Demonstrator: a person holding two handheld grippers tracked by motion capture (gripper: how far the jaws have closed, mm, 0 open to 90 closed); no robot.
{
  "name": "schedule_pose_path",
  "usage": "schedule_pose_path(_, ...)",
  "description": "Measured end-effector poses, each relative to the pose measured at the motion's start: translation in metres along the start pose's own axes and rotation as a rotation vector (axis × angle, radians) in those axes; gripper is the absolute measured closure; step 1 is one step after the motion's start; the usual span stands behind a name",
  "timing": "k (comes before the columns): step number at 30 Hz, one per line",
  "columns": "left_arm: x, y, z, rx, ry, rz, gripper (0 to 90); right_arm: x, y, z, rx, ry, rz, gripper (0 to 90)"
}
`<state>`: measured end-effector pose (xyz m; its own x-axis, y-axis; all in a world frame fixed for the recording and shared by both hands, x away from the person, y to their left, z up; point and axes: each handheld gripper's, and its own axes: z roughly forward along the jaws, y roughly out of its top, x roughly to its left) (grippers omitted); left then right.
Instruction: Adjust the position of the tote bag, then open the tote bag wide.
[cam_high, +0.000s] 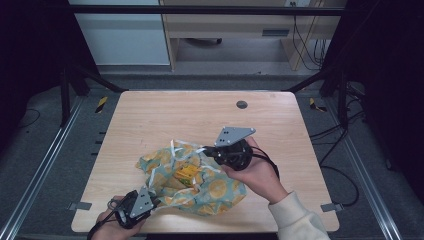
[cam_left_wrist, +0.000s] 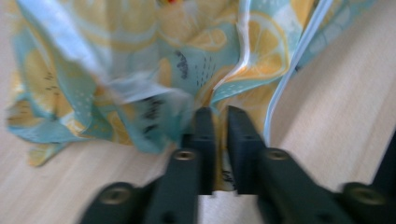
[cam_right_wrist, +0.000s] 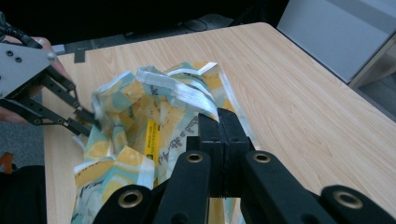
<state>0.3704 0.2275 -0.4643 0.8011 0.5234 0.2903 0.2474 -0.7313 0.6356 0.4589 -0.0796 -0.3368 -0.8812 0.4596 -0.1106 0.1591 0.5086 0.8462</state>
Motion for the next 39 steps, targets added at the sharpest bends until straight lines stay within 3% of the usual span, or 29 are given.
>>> schedule_pose_path(3,0.001,0.004,-0.008,-0.076,0.020,-0.036,64.7,0.000,-0.001,0.000,0.002,0.001,-0.003,90.0)
schedule_pose_path(5,0.002,0.009,-0.019,-0.166,0.029,-0.063,56.1,0.000,-0.002,0.001,0.002,-0.001,-0.001,90.0)
schedule_pose_path(8,0.005,0.017,-0.034,-0.251,0.039,-0.087,50.9,0.000,-0.005,0.000,0.011,0.000,0.000,90.0)
schedule_pose_path(11,0.008,0.028,-0.045,-0.283,0.048,-0.094,49.5,0.001,-0.009,-0.001,0.024,0.001,-0.001,90.0)
schedule_pose_path(15,0.006,0.045,-0.045,-0.258,0.048,-0.089,47.9,0.000,-0.009,0.000,0.029,-0.005,0.003,90.0)
schedule_pose_path(19,-0.004,0.063,-0.021,-0.264,-0.004,-0.075,46.2,-0.001,-0.007,0.005,0.022,-0.009,0.005,90.0)
schedule_pose_path(20,-0.006,0.065,-0.012,-0.249,0.007,-0.068,46.2,-0.002,-0.006,0.007,0.017,-0.015,0.006,90.0)
schedule_pose_path(23,-0.010,0.061,0.007,-0.183,0.089,-0.087,46.1,-0.006,-0.005,0.013,0.010,-0.033,0.021,90.0)
schedule_pose_path(25,-0.008,0.057,0.005,-0.189,0.123,-0.097,42.3,-0.012,-0.008,0.019,0.019,-0.048,0.037,90.0)
schedule_pose_path(27,-0.004,0.051,0.002,-0.207,0.145,-0.137,40.5,-0.020,-0.011,0.025,0.021,-0.062,0.058,90.0)
schedule_pose_path(31,0.007,0.040,0.013,-0.168,0.122,-0.159,38.0,-0.039,-0.025,0.043,0.056,-0.080,0.120,90.0)
schedule_pose_path(34,0.014,0.034,0.031,-0.089,0.060,-0.186,37.3,-0.049,-0.035,0.054,0.099,-0.090,0.151,90.0)
schedule_pose_path(36,0.016,0.031,0.039,-0.056,0.047,-0.184,37.1,-0.054,-0.044,0.063,0.134,-0.091,0.157,90.0)
schedule_pose_path(39,0.013,0.031,0.040,-0.072,0.033,-0.186,37.0,-0.059,-0.056,0.072,0.176,-0.094,0.168,90.0)
